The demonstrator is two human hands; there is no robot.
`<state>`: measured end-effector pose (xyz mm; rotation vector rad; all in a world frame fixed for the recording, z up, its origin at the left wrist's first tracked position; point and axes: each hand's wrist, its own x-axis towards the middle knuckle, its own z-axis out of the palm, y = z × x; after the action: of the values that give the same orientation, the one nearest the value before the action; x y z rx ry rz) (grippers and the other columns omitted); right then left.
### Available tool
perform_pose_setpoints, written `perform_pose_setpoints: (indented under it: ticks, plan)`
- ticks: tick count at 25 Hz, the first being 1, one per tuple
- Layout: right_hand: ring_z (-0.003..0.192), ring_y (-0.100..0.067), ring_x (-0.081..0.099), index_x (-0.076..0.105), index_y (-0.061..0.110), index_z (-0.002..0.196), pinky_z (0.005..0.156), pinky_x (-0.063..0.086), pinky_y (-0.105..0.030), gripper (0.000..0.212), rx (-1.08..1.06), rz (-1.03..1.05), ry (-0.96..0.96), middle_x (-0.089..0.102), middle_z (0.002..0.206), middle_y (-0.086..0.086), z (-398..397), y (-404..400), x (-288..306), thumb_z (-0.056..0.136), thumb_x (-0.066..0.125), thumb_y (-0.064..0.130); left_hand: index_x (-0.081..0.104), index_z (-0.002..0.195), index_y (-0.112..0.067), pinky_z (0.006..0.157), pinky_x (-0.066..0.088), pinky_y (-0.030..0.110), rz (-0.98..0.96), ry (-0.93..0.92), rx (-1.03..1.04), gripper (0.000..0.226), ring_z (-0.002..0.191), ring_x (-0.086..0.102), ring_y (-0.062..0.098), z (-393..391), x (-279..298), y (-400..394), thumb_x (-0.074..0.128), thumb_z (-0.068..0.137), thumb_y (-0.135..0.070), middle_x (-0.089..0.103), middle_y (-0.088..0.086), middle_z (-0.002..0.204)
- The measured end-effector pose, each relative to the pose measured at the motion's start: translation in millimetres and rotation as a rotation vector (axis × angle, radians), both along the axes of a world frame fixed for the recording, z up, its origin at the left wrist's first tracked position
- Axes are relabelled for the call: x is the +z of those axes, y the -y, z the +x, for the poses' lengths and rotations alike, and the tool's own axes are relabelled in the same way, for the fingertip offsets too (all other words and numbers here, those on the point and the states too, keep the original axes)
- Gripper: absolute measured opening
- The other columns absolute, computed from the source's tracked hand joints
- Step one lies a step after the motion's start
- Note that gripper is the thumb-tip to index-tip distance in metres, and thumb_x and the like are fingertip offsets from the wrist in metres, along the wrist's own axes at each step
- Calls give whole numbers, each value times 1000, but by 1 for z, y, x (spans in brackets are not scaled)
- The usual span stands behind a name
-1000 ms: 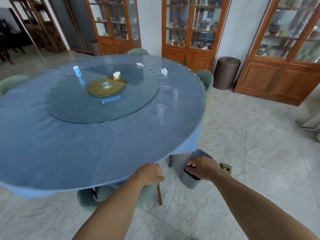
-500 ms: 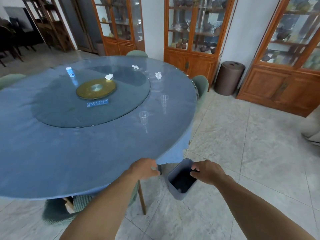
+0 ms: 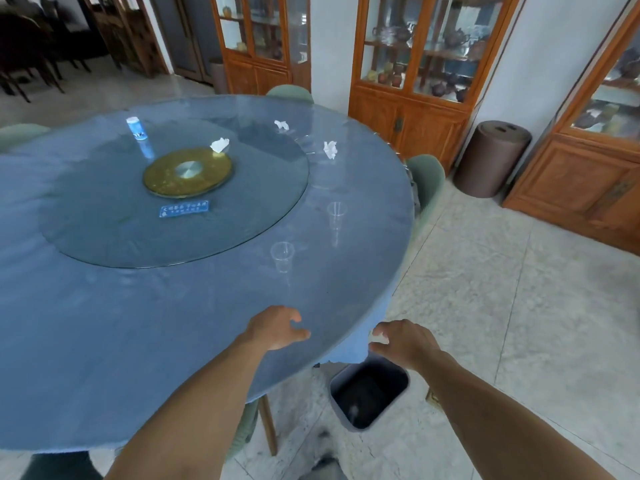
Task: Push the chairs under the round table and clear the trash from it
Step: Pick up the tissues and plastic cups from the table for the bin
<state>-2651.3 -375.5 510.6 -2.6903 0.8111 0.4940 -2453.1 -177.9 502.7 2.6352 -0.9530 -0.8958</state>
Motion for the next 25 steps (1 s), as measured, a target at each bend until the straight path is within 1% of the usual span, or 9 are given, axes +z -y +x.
perform_pose_setpoints:
  ticks: [4,6,9,13,16,20,23,25]
  plan:
    - [118,-18,58,53,32,135,93,45,-32,48,18,-10,-15,62,132,6,57,48,3,92,51,53,58,128,-31,97,43,29,-7,3,66,57,121,54,14,45,-7,41,66,80,-60,54,-6,136]
    - [116,-19,60,52,33,135,90,46,-32,48,9,-14,-4,62,130,5,85,68,7,92,51,55,59,126,-32,98,43,30,-36,62,122,52,121,54,16,67,-7,55,64,81,-58,55,-5,135]
    - [111,-20,62,52,30,133,85,47,-33,49,6,-33,-5,63,127,3,123,95,12,91,52,57,57,129,-33,97,43,32,-136,191,231,47,126,50,16,92,0,71,60,87,-53,51,-9,137]
    - [110,-25,62,48,30,135,84,48,-34,53,27,-52,4,63,124,-1,173,125,9,90,53,59,55,130,-35,93,46,35,-166,248,341,48,124,49,16,123,-1,79,62,85,-50,50,-9,133]
    - [115,-27,60,41,33,142,89,47,-36,58,65,-67,22,60,128,-2,210,145,8,90,54,56,50,135,-34,96,46,37,-139,247,381,57,126,45,16,141,-9,84,65,82,-52,45,-9,135]
    - [123,-28,52,25,33,150,93,45,-38,74,83,-48,94,52,137,-1,256,170,-2,88,59,53,34,145,-36,103,39,39,-82,197,399,80,133,35,18,155,-17,100,71,77,-55,33,-8,145]
    - [128,-31,45,14,34,153,97,42,-44,93,90,20,103,38,148,0,292,193,-17,81,69,52,23,150,-38,103,40,42,-32,165,418,94,136,32,19,157,-26,116,74,73,-55,27,-8,149]
    - [131,-33,40,9,35,154,99,41,-47,102,98,57,107,28,154,0,317,208,-28,77,74,52,22,150,-39,102,41,42,-6,172,433,96,135,33,20,159,-33,121,75,72,-54,27,-8,149]
